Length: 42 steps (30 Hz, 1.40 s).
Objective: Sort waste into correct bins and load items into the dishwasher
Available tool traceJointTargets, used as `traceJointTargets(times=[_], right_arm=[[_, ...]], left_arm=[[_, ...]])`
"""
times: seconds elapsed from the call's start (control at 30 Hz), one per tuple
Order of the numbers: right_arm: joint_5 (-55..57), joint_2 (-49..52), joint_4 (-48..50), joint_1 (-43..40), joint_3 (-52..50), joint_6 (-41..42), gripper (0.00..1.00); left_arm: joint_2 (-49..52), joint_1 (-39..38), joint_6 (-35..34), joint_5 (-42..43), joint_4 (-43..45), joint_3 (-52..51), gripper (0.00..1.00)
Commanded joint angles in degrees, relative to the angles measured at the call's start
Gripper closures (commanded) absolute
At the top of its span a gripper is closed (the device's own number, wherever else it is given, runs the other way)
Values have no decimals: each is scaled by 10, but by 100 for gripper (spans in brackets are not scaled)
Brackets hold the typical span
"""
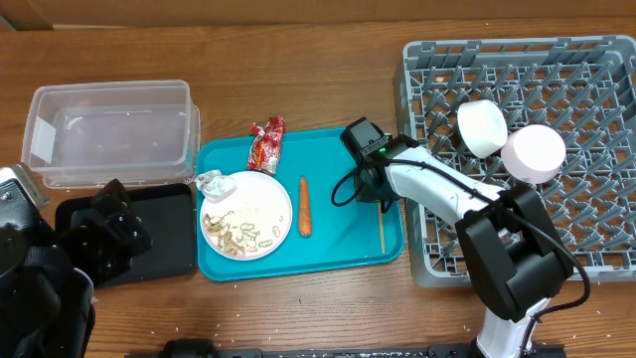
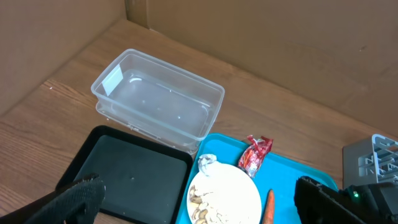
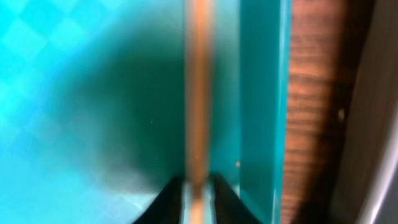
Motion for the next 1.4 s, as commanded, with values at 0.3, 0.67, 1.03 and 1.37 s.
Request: traceJointTargets(times=[0.3, 0.67, 1.03, 1.37], right_arm=[[-15, -72, -82, 21, 108, -11, 96], [85, -160, -107, -72, 222, -138, 96], [-15, -56, -75, -173, 221, -189, 93], [-21, -113, -165, -160, 301, -148, 64]], left_arm=[[1, -2, 5, -12, 2, 4, 0], [1, -2, 5, -12, 2, 4, 0], [1, -2, 5, -12, 2, 4, 0], [3, -2, 5, -12, 2, 4, 0]])
